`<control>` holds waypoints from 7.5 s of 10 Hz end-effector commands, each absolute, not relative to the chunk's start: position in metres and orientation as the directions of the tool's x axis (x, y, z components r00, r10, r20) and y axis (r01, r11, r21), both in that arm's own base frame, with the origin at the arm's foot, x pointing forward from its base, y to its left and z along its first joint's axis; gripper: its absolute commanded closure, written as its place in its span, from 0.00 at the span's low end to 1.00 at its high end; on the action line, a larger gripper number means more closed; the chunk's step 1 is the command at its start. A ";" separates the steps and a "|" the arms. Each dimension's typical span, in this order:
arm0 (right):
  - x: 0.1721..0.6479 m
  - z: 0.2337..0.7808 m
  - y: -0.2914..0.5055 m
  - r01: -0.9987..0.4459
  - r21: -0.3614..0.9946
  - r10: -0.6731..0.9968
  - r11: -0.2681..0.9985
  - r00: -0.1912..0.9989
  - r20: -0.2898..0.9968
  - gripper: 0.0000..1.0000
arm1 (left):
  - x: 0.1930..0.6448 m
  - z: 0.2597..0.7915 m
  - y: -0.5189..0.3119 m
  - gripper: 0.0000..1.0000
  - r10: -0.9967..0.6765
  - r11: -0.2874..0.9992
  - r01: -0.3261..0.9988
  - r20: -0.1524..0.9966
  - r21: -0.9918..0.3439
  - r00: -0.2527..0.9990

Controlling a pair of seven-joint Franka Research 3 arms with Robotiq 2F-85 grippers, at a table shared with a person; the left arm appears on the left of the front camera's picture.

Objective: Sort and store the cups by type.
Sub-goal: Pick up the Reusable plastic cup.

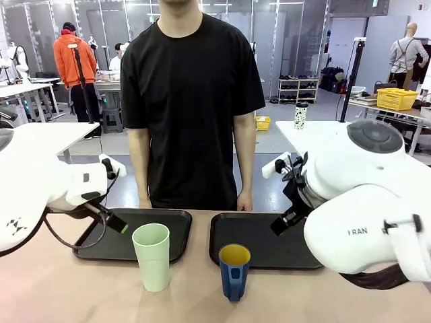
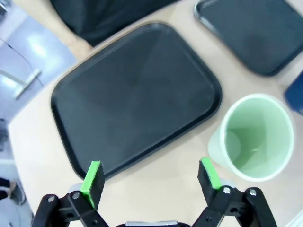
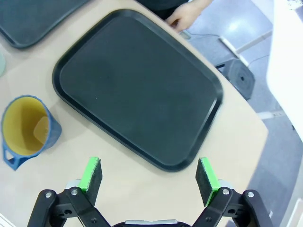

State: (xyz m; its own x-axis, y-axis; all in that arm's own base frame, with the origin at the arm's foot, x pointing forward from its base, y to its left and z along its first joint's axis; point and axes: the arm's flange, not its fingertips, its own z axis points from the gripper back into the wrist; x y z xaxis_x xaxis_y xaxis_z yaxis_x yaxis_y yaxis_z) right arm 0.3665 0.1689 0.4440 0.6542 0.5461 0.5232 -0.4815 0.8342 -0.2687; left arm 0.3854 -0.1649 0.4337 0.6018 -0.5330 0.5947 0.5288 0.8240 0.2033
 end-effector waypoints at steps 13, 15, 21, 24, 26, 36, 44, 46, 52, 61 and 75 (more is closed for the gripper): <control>0.344 0.492 0.171 -0.408 -0.239 0.468 0.881 0.677 0.568 0.00 | 0.380 0.472 -0.161 0.00 -0.600 0.773 0.570 0.614 0.279 0.513; 0.377 0.475 0.147 -0.341 -0.134 0.357 0.930 0.758 0.546 0.00 | 0.413 0.456 -0.121 0.00 -0.467 0.861 0.475 0.650 0.181 0.599; 0.467 0.407 0.073 -0.082 0.083 0.042 0.993 0.915 0.401 0.00 | 0.478 0.401 -0.040 0.00 -0.218 0.963 0.269 0.632 0.015 0.744; 0.474 0.399 0.061 -0.011 0.076 -0.019 0.997 0.926 0.378 0.00 | 0.483 0.395 -0.038 0.00 -0.198 0.965 0.262 0.624 -0.010 0.756; 0.473 0.397 0.061 -0.037 0.082 0.004 0.996 0.928 0.372 0.00 | 0.472 0.399 -0.041 0.00 -0.193 0.969 0.245 0.607 -0.004 0.771; 0.473 0.397 0.061 -0.037 0.082 0.004 0.996 0.928 0.372 0.00 | 0.472 0.399 -0.041 0.00 -0.193 0.969 0.245 0.607 -0.004 0.771; 0.473 0.397 0.061 -0.037 0.082 0.004 0.996 0.928 0.372 0.00 | 0.455 0.421 -0.039 0.00 -0.497 0.864 0.461 0.493 0.203 0.714; 0.473 0.397 0.061 -0.037 0.082 0.004 0.996 0.928 0.372 0.00 | 0.434 0.426 -0.043 0.00 -0.779 0.626 0.717 0.303 0.307 0.550; 0.473 0.397 0.061 -0.037 0.082 0.004 0.996 0.928 0.372 0.00 | 0.408 0.412 -0.068 0.00 -0.958 0.285 0.930 0.079 0.230 0.274; 0.473 0.397 0.061 -0.037 0.082 0.004 0.996 0.928 0.372 0.00 | 0.414 0.388 -0.031 0.00 -0.997 0.054 0.979 0.066 0.197 0.041; 0.473 0.397 0.061 -0.037 0.082 0.004 0.996 0.928 0.372 0.00 | 0.434 0.336 0.025 0.00 -0.706 -0.062 0.979 0.684 0.196 -0.182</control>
State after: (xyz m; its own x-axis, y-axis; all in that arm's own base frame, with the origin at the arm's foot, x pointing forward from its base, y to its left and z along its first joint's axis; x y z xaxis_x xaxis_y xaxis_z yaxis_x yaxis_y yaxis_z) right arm 0.4729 0.0616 0.3974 0.9282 0.0073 0.3719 -0.0394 0.9961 0.0787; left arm 0.4154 0.0119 0.3497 -0.1873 -0.7437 0.6418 0.9733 -0.0522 0.2236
